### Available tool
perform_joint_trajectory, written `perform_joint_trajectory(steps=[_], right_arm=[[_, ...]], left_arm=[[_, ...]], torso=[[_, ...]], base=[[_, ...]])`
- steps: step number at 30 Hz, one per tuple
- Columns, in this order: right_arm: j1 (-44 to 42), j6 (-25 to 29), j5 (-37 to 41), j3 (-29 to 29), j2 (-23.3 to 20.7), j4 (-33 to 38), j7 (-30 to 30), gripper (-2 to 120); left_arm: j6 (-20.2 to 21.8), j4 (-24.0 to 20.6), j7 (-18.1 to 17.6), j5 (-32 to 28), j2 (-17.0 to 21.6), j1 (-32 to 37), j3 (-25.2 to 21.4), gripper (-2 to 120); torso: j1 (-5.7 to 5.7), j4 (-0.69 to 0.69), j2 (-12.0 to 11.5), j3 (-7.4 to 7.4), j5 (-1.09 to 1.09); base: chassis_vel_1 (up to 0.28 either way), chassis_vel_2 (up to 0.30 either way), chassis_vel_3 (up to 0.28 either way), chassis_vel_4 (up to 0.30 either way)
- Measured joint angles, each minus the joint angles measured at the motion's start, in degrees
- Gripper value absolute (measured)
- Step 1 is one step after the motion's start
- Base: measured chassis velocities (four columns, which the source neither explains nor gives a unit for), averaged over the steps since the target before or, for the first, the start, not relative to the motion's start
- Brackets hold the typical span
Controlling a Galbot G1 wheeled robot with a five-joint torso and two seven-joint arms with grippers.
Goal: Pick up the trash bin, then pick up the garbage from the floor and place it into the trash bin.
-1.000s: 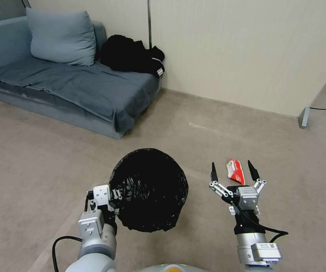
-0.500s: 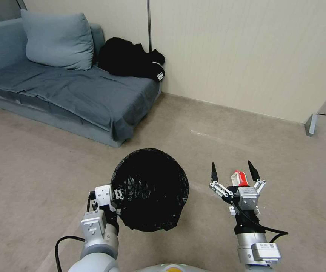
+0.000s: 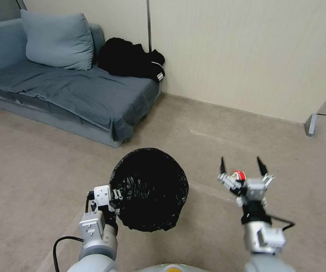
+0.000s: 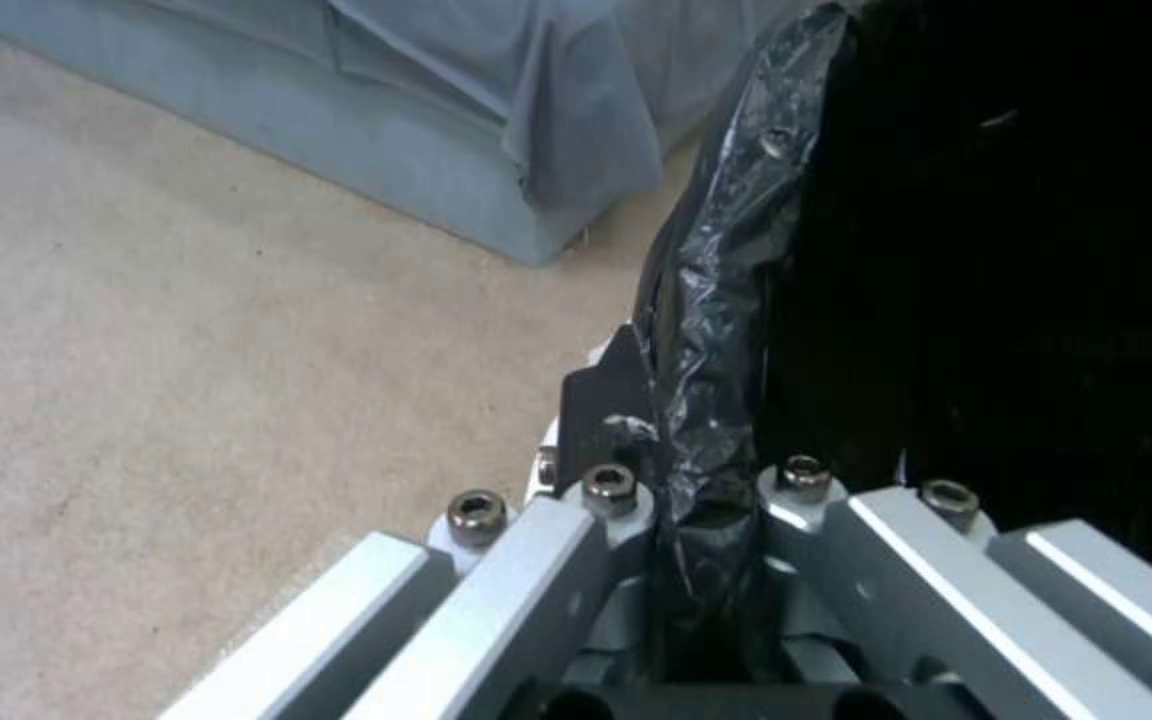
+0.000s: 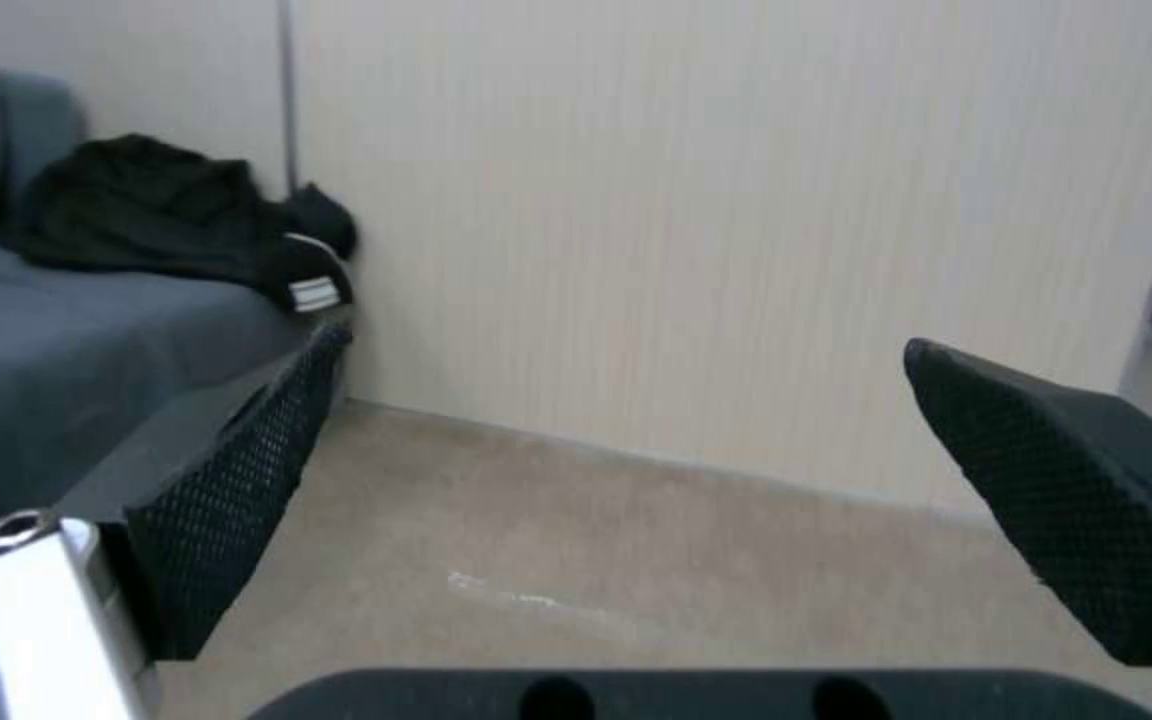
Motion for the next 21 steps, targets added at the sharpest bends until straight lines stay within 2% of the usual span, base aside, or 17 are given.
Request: perform_joint_trajectory(steps=[1,2,3,5,6,12,19,20,21], right_arm=[[2.7,-3.7,3.2,1.7,-1.6,-0.9,-0.1,100],[2.7,-3.7,3.2,1.7,-1.6,-0.9,-0.1,100],[5.0,-7.1,5.2,3.3,-3.2,-2.1,-0.2,100],[8.0,-10.4,6.7,4.8,-5.1,-5.0,-0.2,100],[8.0,-10.4,6.7,4.8,-5.1,-5.0,-0.2,100],[14.2,-15.9,9.9,6.8,-8.9,-15.6,-1.9,100],[18.9,-17.3,11.6,7.3,-10.9,-25.3,-3.0,100],[20.5,-17.3,11.9,7.3,-11.5,-28.5,-3.4,100],[23.2,-19.0,15.6,6.8,-12.9,-34.4,-4.8,100]], left_arm=[[0.1,-0.5,0.1,0.3,0.0,0.3,0.0,1],[0.1,-0.5,0.1,0.3,0.0,0.3,0.0,1],[0.3,-1.3,0.3,0.6,0.0,0.5,0.3,1],[0.5,-1.8,0.7,1.1,0.0,0.8,0.4,1],[0.5,-1.8,0.7,1.1,0.0,0.8,0.4,1],[0.3,-1.9,0.7,1.7,-0.1,1.7,0.1,1],[0.4,-1.9,0.8,2.2,-0.2,2.1,0.3,1],[0.4,-1.9,0.8,2.3,-0.2,2.2,0.3,1],[0.4,-1.9,0.8,2.6,-0.2,2.5,0.2,1]], torso=[[0.0,0.01,0.0,0.0,0.0],[0.0,0.01,0.0,0.0,0.0],[-0.01,0.01,0.0,0.0,0.0],[0.0,0.0,0.0,0.0,0.0],[0.0,0.0,0.0,0.0,0.0],[0.0,0.0,0.0,0.0,0.0],[0.0,0.01,0.0,0.0,0.0],[0.0,0.01,0.0,0.0,0.0],[0.0,0.0,0.0,0.0,0.01]], base=[[0.0,0.0,0.0,0.0],[0.0,0.0,0.0,0.0],[0.0,0.0,0.0,0.0],[0.0,0.0,0.0,0.0],[0.0,0.0,0.0,0.0],[0.0,0.0,0.0,0.0],[0.0,0.0,0.0,0.0],[0.0,0.0,0.0,0.0],[0.0,0.0,0.0,0.0]])
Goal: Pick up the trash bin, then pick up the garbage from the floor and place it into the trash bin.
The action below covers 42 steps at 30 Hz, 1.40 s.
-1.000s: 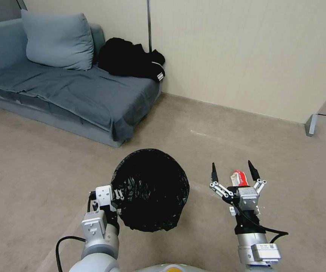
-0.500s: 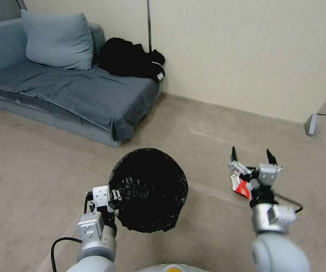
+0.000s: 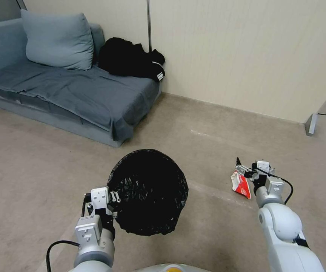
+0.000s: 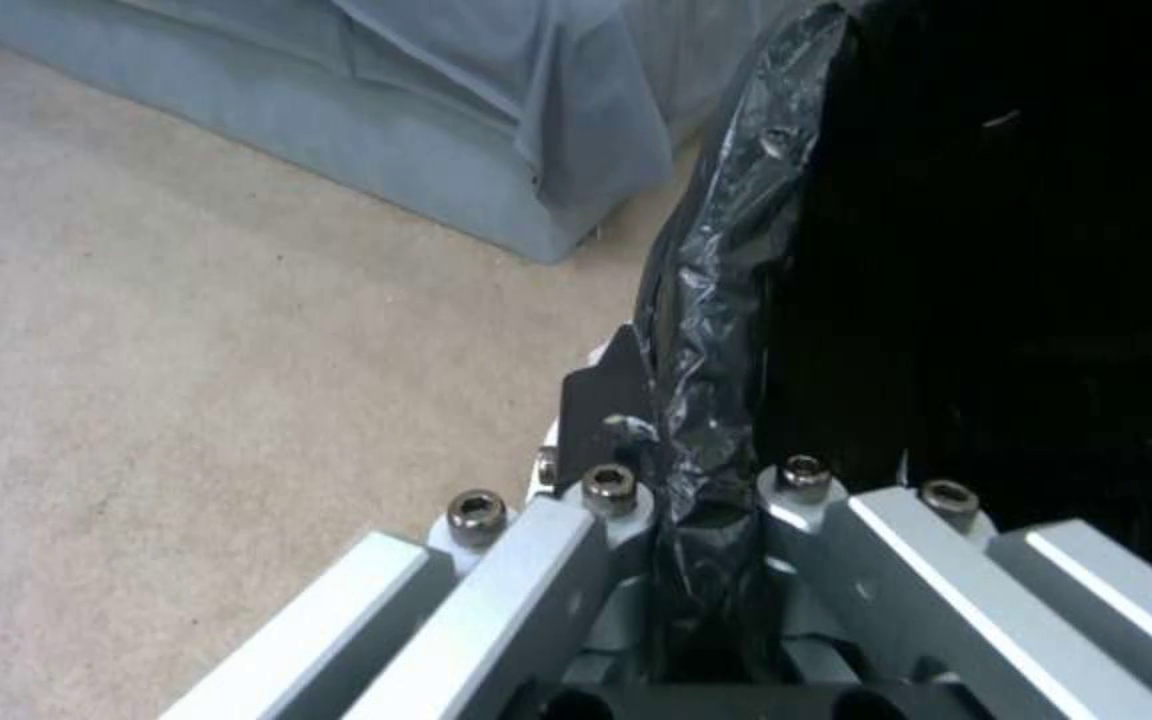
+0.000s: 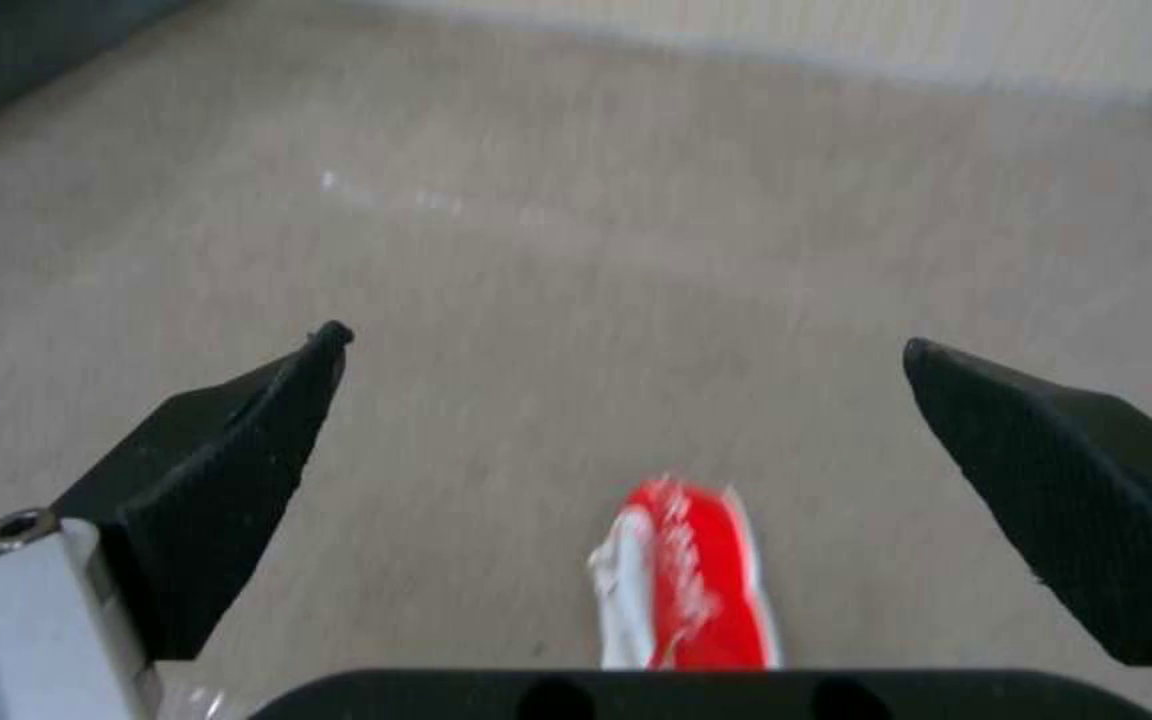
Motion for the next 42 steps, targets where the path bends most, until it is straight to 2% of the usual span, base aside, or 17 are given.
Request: perform_joint_trajectory(steps=[2,5,10,16,21,34,42], right_arm=[[0.1,0.0,0.1,0.0,0.0,-0.1,-0.1,100],[2.8,-0.2,1.1,-0.4,-1.0,-6.8,-2.8,100],[5.1,0.4,0.2,-0.5,-1.5,-11.7,-4.6,100],[9.3,3.8,-1.9,-0.8,-1.8,-19.9,-6.0,100],[12.1,5.9,-3.1,-1.2,-1.5,-25.8,-6.1,100],[17.5,7.5,-4.8,-2.8,-1.6,-38.4,-5.2,100],[21.1,10.0,-6.5,-2.8,-1.2,-47.1,-5.5,94]], left_arm=[[0.0,0.0,0.0,0.1,0.0,0.1,-0.1,1],[0.0,0.0,-0.1,0.2,0.0,0.1,-0.1,1],[0.0,-0.1,-0.1,0.4,0.0,0.1,0.4,1],[-0.1,-0.1,-0.1,0.7,0.1,0.3,0.9,1],[-0.2,-0.1,-0.1,0.9,0.1,0.6,0.8,1],[-1.1,-0.1,-0.2,2.1,0.1,1.7,0.3,1],[-1.2,-0.1,-0.3,2.2,0.4,2.0,0.1,1]], torso=[[0.0,0.0,0.0,0.0,-0.01],[0.0,-0.02,0.0,0.0,0.0],[0.0,-0.01,0.0,0.0,-0.01],[0.0,0.0,0.0,0.0,-0.01],[0.0,0.0,0.0,0.0,-0.01],[0.0,0.0,0.0,0.0,-0.03],[0.0,0.0,0.0,0.0,-0.01]], base=[[0.0,0.0,0.0,0.0],[0.0,0.0,0.0,0.0],[0.0,0.0,0.0,0.0],[0.0,0.0,0.0,0.0],[0.0,0.0,0.0,0.0],[0.0,0.0,0.0,0.0],[0.0,0.0,0.0,0.0]])
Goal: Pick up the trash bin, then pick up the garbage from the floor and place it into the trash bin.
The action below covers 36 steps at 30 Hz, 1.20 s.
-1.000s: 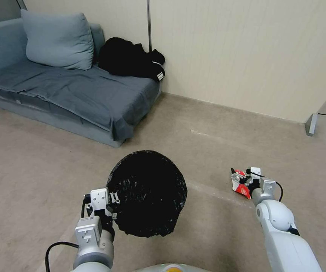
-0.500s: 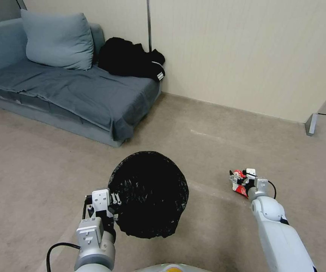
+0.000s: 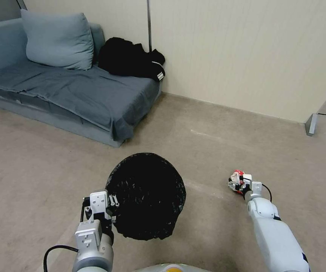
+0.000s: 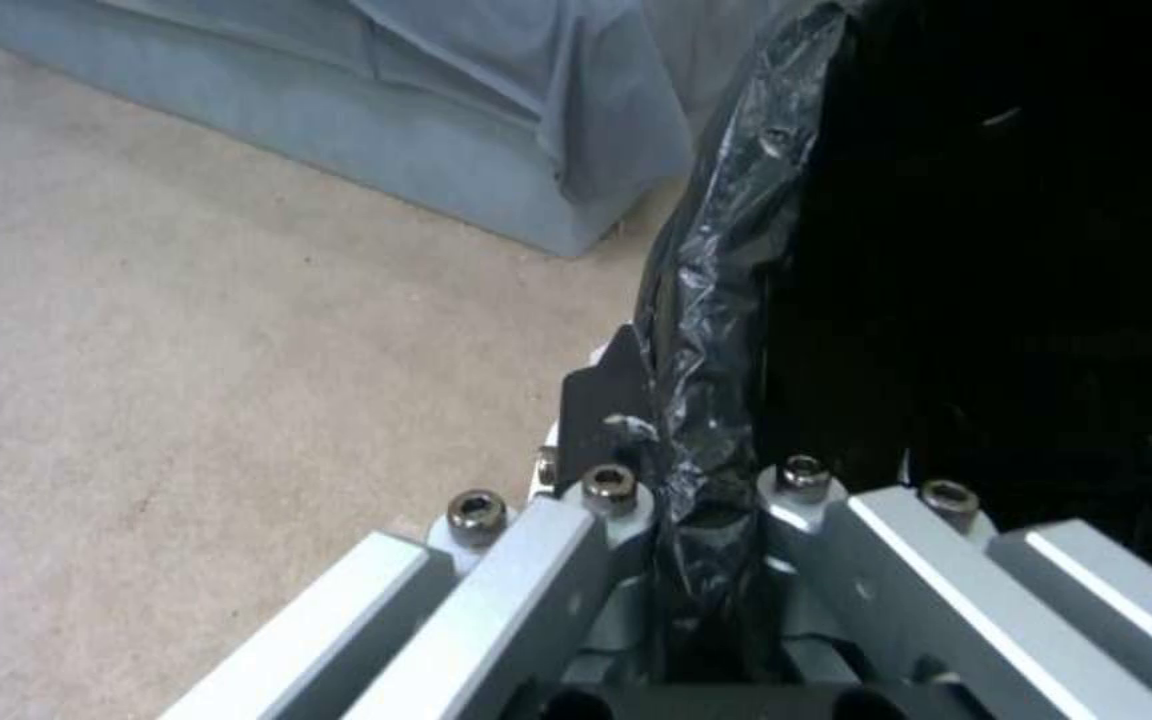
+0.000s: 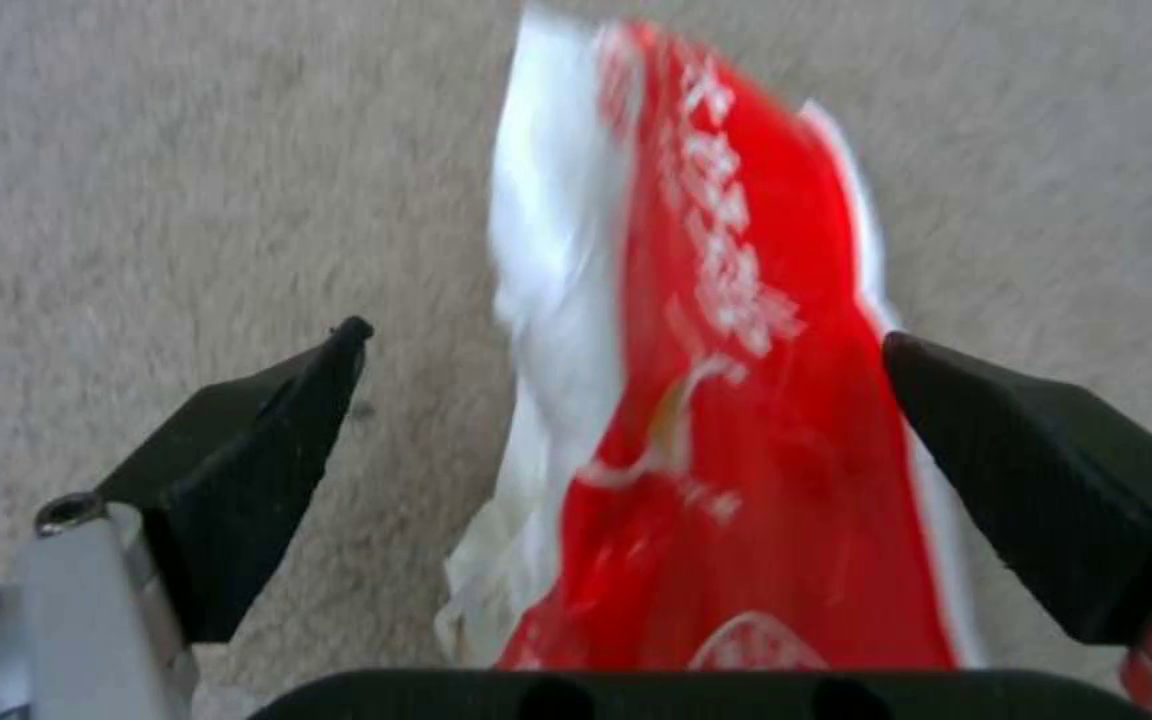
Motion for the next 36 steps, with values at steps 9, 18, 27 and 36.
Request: perform_joint_trajectory(steps=[9,18,27,36], right_arm=[[1.3,1.9,-1.2,0.2,0.9,-3.1,0.0,61],[0.6,2.2,-1.4,0.0,1.1,-1.8,0.6,32],[-0.7,2.8,-1.4,0.2,1.1,-0.8,1.2,1],[-1.9,2.8,-0.5,0.1,0.9,2.7,2.0,0]], left_arm=[[0.0,0.0,-0.3,0.2,0.0,0.1,0.1,1],[0.1,0.0,-0.3,0.4,0.0,0.0,0.4,1],[0.2,0.0,-0.3,0.6,0.0,-0.2,1.1,1],[0.2,0.1,-0.3,1.0,-0.1,-0.3,1.5,1]], torso=[[0.0,-0.02,0.0,0.0,-0.02],[0.0,0.01,0.0,0.0,0.0],[0.0,-0.01,0.0,-0.01,-0.01],[0.0,0.0,0.0,0.0,0.02]], base=[[0.0,0.0,0.0,0.0],[0.0,0.0,0.0,0.0],[0.0,0.0,0.0,0.0],[0.0,0.0,0.0,0.0]])
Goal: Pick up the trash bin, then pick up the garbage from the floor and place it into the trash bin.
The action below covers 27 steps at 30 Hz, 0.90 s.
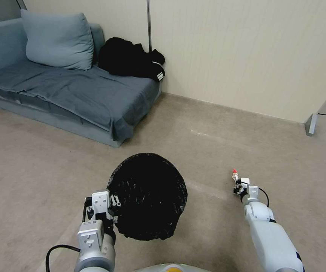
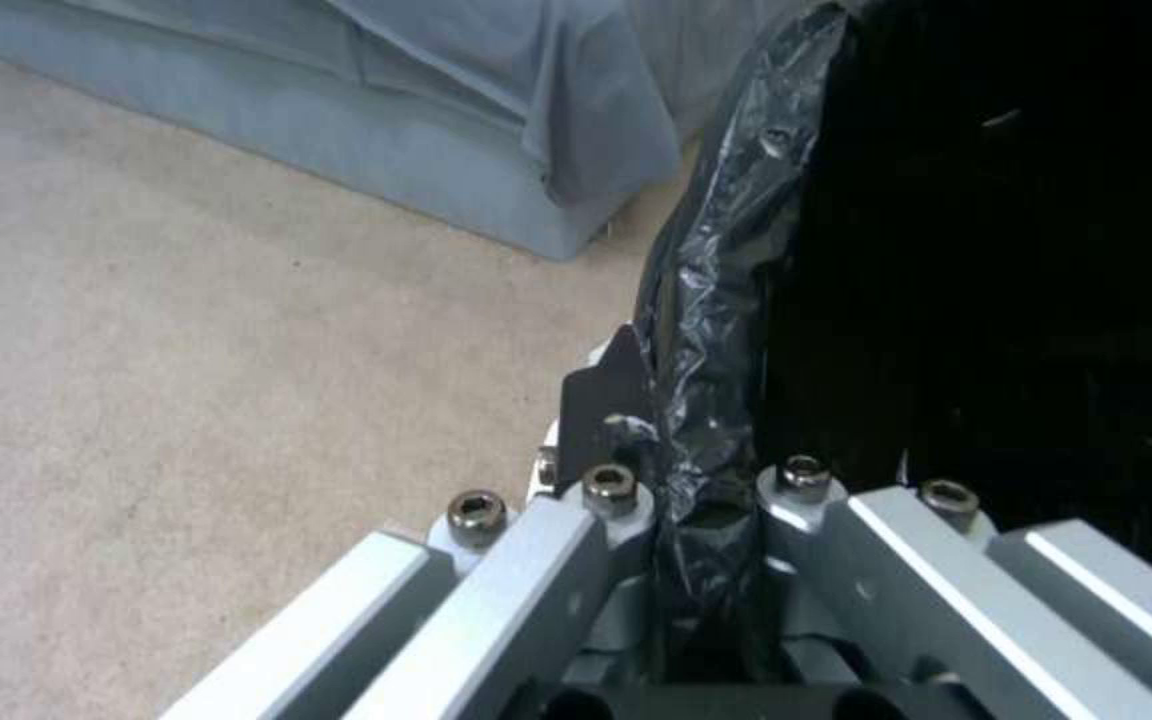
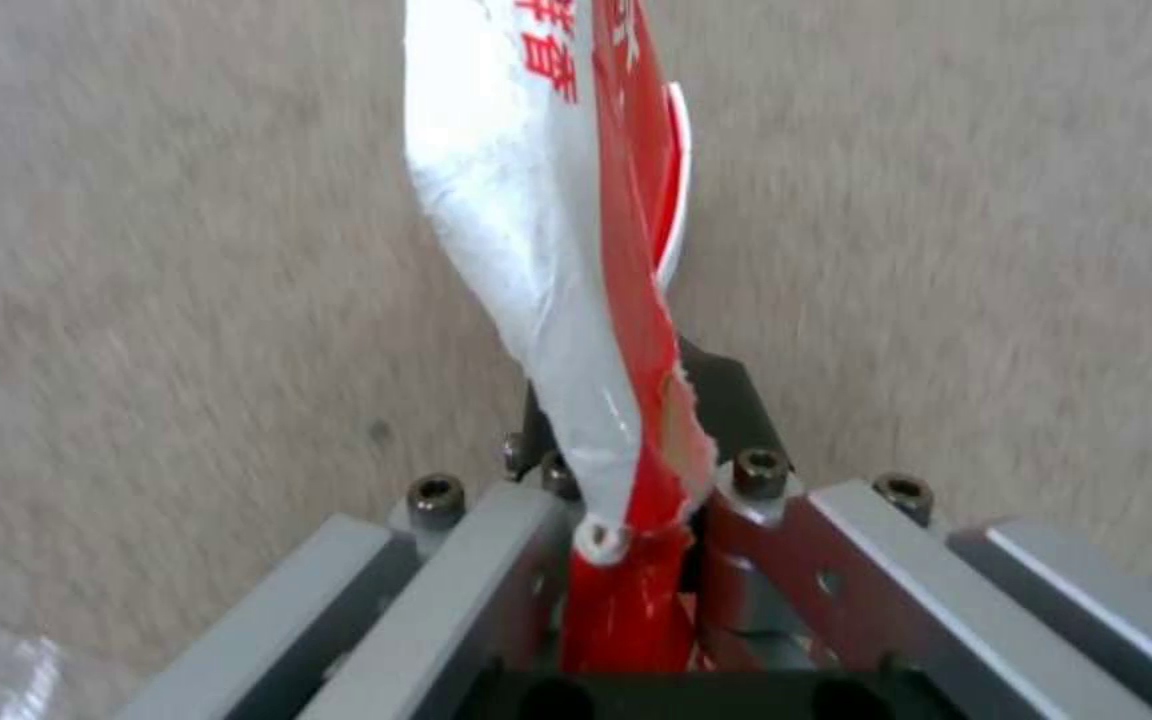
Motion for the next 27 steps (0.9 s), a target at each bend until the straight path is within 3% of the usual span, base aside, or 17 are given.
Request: perform_joint_trajectory(steps=[4,7,8,11,13,15,16,20,21,23,27], right_arm=[[-1.4,-0.1,0.9,-0.2,-0.1,4.3,0.2,0],[-4.4,-0.9,3.1,-0.7,-0.3,13.5,0.8,0],[-4.4,-0.9,3.1,-0.7,-0.3,13.5,0.8,0],[-9.0,-1.0,5.5,-1.4,-0.4,27.6,-0.1,0],[-9.7,-0.9,5.9,-1.6,-0.5,29.6,-0.4,0],[-14.8,-0.7,7.8,-2.9,-0.9,42.9,-2.7,0],[-14.8,-0.7,7.8,-2.9,-0.9,42.9,-2.7,0],[-21.9,2.6,10.1,-6.1,-2.3,61.1,-9.0,0],[-21.9,2.6,10.1,-6.1,-2.3,61.1,-9.0,0],[-24.9,8.0,10.8,-8.5,-3.6,67.7,-14.7,0],[-27.9,14.1,9.6,-12.2,-5.1,71.9,-23.2,0]], left_arm=[[0.3,0.0,-0.2,-0.7,0.0,0.0,0.5,1],[0.9,0.0,-0.2,-1.8,0.1,0.0,1.0,1],[0.9,0.0,-0.2,-1.8,0.1,0.0,1.0,1],[1.1,0.0,-0.1,-2.1,0.3,0.0,0.9,1],[1.1,0.0,0.0,-2.2,0.3,0.0,0.9,1],[1.2,0.4,0.2,-2.5,0.4,0.0,0.8,1],[1.2,0.4,0.2,-2.5,0.4,0.0,0.8,1],[1.2,1.1,0.5,-2.8,0.6,-0.3,0.5,1],[1.2,1.1,0.5,-2.8,0.6,-0.3,0.5,1],[1.2,1.3,0.6,-2.9,0.7,-0.6,0.3,1],[1.3,1.5,0.7,-3.1,0.8,-0.9,0.2,1]], torso=[[0.0,-0.01,0.0,0.0,0.0],[0.0,-0.02,0.0,0.0,-0.02],[0.0,-0.02,0.0,0.0,-0.02],[0.0,0.0,0.0,0.0,-0.02],[0.0,0.01,0.0,0.0,-0.03],[0.0,-0.01,0.0,0.0,-0.02],[0.0,-0.01,0.0,0.0,-0.02],[0.0,0.0,0.0,-0.01,-0.02],[0.0,0.0,0.0,-0.01,-0.02],[-0.01,-0.01,0.0,-0.01,-0.05],[0.0,-0.01,0.0,-0.01,-0.04]], base=[[0.0,0.0,0.0,0.0],[0.0,0.0,0.0,0.0],[0.0,0.0,0.0,0.0],[0.0,0.0,0.0,0.0],[0.0,0.0,0.0,0.0],[0.0,0.0,0.0,0.0],[0.0,0.0,0.0,0.0],[0.0,0.0,0.0,0.0],[0.0,0.0,0.0,0.0],[0.0,0.0,0.0,0.0],[0.0,0.0,0.0,0.0]])
